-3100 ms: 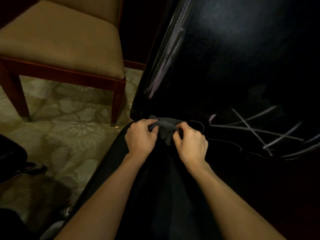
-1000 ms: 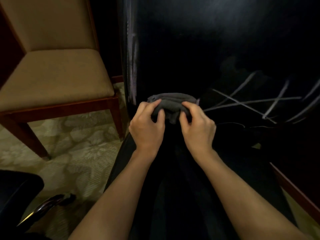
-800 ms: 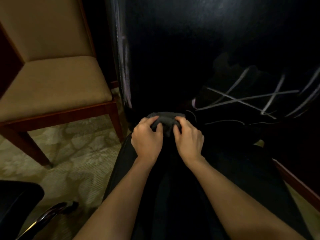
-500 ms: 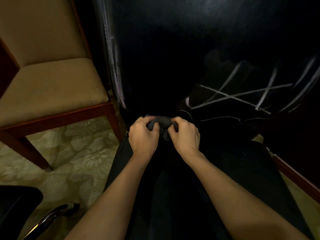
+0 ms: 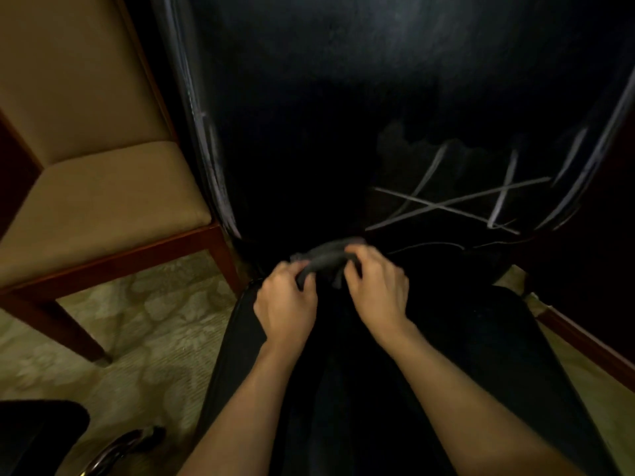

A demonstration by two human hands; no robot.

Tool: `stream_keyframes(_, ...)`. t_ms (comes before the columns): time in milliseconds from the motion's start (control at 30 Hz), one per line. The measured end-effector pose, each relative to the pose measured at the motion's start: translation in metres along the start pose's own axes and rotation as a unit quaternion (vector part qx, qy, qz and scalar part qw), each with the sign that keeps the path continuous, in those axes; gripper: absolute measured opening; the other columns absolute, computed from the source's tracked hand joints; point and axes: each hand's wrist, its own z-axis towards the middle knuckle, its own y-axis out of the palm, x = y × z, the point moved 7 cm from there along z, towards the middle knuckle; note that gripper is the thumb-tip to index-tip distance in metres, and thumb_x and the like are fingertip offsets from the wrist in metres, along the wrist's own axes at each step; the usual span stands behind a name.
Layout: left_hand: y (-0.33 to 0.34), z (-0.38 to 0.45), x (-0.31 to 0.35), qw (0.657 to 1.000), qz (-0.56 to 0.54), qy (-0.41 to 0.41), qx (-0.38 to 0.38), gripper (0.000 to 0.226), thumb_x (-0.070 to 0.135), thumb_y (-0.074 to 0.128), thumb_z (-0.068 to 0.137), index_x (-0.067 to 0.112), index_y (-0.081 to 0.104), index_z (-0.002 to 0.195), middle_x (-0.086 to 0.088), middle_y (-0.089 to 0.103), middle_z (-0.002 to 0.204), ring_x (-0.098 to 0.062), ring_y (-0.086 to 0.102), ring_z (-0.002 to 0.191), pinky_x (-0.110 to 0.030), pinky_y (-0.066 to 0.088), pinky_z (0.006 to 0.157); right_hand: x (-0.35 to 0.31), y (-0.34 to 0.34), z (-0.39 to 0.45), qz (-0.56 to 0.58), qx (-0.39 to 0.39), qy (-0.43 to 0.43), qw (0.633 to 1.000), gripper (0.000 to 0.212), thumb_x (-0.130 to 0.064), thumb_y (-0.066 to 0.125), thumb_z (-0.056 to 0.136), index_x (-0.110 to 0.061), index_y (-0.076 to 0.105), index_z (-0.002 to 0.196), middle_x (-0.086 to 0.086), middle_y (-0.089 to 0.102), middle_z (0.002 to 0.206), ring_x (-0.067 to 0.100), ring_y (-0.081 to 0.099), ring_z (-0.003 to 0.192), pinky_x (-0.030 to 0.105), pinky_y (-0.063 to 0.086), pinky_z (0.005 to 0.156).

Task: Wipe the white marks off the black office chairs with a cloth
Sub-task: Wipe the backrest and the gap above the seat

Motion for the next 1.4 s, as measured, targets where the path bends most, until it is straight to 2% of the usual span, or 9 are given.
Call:
stream_keyframes(100,0.021,-0.016,-0.021,0.996,-0.001,-0.042,-0.082,0.028,0.034,0.064,0.095,0.032,0.068,0.123,0.007,0.066,0.121,-0.021,0.063,0.110,-0.035,0.050,0.086,0.021,0.025,-0.019,-0.031,-0.106,0.067,0.992,0.031,-0.028,0.056,0.097,-0.028,0.060,0.127,-0.002,0.067,0.119,0.024,0.066,0.104,0.034,0.049,0.079)
stream_keyframes(300,-0.001,-0.010,-0.019,0.990,-0.124,-0.033,-0.064,0.025,0.028,0.068,0.092,0.029,0.070,0.117,0.005,0.066,0.114,-0.017,0.061,0.109,-0.036,0.050,0.093,0.001,-0.016,-0.019,0.087,-0.025,-0.013,0.996,0.029,-0.036,0.063,0.092,-0.023,0.068,0.118,-0.004,0.070,0.104,0.017,0.059,0.099,0.031,0.048,0.077)
stream_keyframes(467,-0.009,-0.029,0.001,0.836,-0.491,-0.191,-0.154,0.025,0.016,0.067,0.093,0.017,0.067,0.118,-0.004,0.073,0.112,-0.016,0.070,0.103,-0.026,0.053,0.086,0.000,-0.056,-0.023,0.262,0.022,-0.009,0.965,0.009,-0.021,0.068,0.090,-0.022,0.069,0.100,-0.011,0.067,0.098,0.007,0.060,0.099,0.026,0.048,0.086)
stream_keyframes(667,-0.032,-0.039,0.015,0.859,-0.483,-0.156,-0.067,0.044,-0.004,0.063,0.092,0.019,0.052,0.127,0.002,0.062,0.104,0.004,0.068,0.080,-0.017,0.057,0.072,-0.003,-0.069,-0.039,0.315,-0.003,0.010,0.949,0.019,-0.006,0.072,0.086,-0.021,0.069,0.099,-0.010,0.063,0.099,-0.001,0.061,0.094,0.010,0.044,0.075)
stream_keyframes(900,-0.041,-0.039,0.024,0.893,-0.431,-0.097,-0.089,0.014,0.010,0.068,0.093,0.023,0.070,0.098,-0.006,0.072,0.101,-0.022,0.070,0.098,-0.028,0.058,0.076,-0.002,-0.075,-0.043,0.392,-0.059,0.100,0.913,0.061,-0.008,0.066,0.091,-0.040,0.048,0.140,-0.009,0.069,0.100,0.006,0.068,0.090,0.031,0.058,0.082)
stream_keyframes(1000,-0.041,-0.036,0.026,0.932,-0.340,-0.036,-0.124,0.020,0.015,0.069,0.090,0.034,0.064,0.087,0.001,0.063,0.124,-0.015,0.058,0.119,-0.037,0.048,0.100,0.000,-0.079,-0.039,0.324,-0.083,0.087,0.938,0.076,-0.013,0.067,0.091,-0.035,0.029,0.153,-0.010,0.066,0.095,0.010,0.066,0.080,0.036,0.057,0.082)
stream_keyframes(1133,-0.052,-0.038,0.039,0.901,-0.397,0.038,-0.173,0.018,0.006,0.062,0.094,0.023,0.054,0.095,-0.003,0.067,0.093,-0.011,0.065,0.092,-0.026,0.051,0.078,-0.005,-0.102,-0.024,0.326,-0.068,0.055,0.941,0.053,-0.010,0.070,0.087,-0.025,0.054,0.136,-0.009,0.070,0.097,0.005,0.067,0.087,0.028,0.054,0.082)
stream_keyframes(1233,-0.057,-0.038,0.041,0.897,-0.413,0.027,-0.155,0.017,0.008,0.065,0.095,0.018,0.059,0.108,-0.007,0.068,0.094,-0.013,0.068,0.090,-0.025,0.054,0.075,0.001,-0.106,-0.017,0.342,-0.085,0.071,0.933,0.028,-0.011,0.072,0.086,-0.022,0.067,0.111,-0.004,0.070,0.100,0.002,0.064,0.093,0.017,0.048,0.079)
stream_keyframes(1400,-0.046,-0.039,0.036,0.866,-0.479,-0.090,-0.113,0.008,0.014,0.066,0.095,0.010,0.070,0.100,-0.006,0.075,0.093,-0.023,0.072,0.095,-0.029,0.056,0.079,0.009,-0.101,-0.017,0.299,-0.072,0.101,0.946,0.018,-0.025,0.073,0.087,-0.027,0.066,0.104,-0.007,0.070,0.089,0.012,0.067,0.089,0.037,0.057,0.079)
